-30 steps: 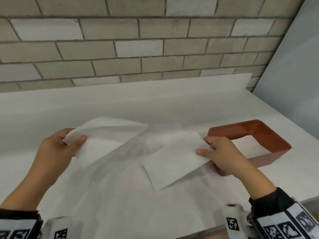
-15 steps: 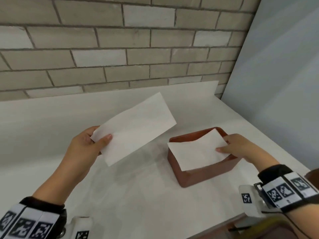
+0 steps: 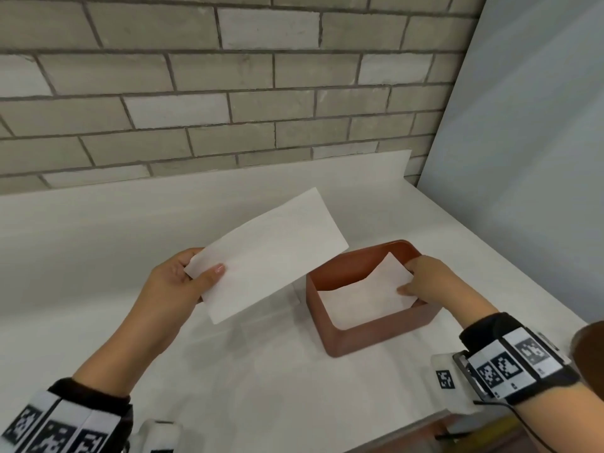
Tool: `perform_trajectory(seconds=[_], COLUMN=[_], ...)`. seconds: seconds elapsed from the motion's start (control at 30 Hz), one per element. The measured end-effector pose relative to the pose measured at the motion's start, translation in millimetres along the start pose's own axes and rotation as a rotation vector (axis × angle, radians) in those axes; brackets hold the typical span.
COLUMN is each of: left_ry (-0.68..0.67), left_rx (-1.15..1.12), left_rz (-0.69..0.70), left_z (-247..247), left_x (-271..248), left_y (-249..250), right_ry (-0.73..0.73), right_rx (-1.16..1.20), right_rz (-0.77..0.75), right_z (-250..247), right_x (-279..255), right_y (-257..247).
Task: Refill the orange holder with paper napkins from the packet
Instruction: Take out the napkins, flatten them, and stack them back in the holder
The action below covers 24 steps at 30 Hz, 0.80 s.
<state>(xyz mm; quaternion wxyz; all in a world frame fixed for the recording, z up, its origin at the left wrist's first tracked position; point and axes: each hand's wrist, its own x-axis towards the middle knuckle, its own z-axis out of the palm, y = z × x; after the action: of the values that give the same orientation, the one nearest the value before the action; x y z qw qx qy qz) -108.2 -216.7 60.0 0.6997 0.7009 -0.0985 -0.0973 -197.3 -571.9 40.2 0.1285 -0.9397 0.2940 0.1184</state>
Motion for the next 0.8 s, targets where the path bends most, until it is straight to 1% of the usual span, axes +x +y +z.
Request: perform_trajectory(seconds=[0.13, 0.23, 0.37, 0.43, 0.5, 0.53, 0.6, 0.63, 0.7, 0.8], left_ry=[-0.031, -0.069, -0.096, -0.092, -0.091, -0.099, -0.124, -0.14, -0.174, -0.212], left_rx=[-0.01, -0.003, -0.004, 0.006, 0.044, 0.071, 0.124, 0.151, 0.22, 0.346], left_rz=[-0.026, -0.044, -0.066, -0.077, -0.075, -0.074, -0.087, -0.102, -0.137, -0.17], left_z=[10.0, 23.5, 50.1, 67.5, 86.4, 96.3, 116.1, 125.7, 143.0, 162.4], left_x=[-1.7, -1.7, 3.6, 8.4, 12.8, 14.6, 17.4, 18.3, 19.9, 22.7], left_y=[1.5, 3.9, 5.4, 4.2, 2.4, 1.6, 0.1, -0.5, -2.3, -5.3], right_ry=[-0.014, 0.012, 0.109, 0.21, 0.342, 0.399, 0.462, 0.445, 0.361, 0.291], right_rx=[-0.059, -0.158, -0.244, -0.239, -0.147, -0.054, 0.142, 0.216, 0.333, 0.444], right_rz=[0.016, 0.049, 0.093, 0.087, 0.067, 0.054, 0.029, 0.024, 0.032, 0.035], right_z=[1.0, 0.4, -4.9, -10.3, -15.6, -17.1, -17.0, -15.3, -9.1, 0.1], right_x=[-0.1, -4.5, -11.9, -16.5, -19.1, -19.1, -15.9, -13.3, -8.0, -5.8], right_y=[-1.6, -5.3, -10.0, -6.3, 3.9, 10.9, 24.0, 29.0, 36.2, 40.2])
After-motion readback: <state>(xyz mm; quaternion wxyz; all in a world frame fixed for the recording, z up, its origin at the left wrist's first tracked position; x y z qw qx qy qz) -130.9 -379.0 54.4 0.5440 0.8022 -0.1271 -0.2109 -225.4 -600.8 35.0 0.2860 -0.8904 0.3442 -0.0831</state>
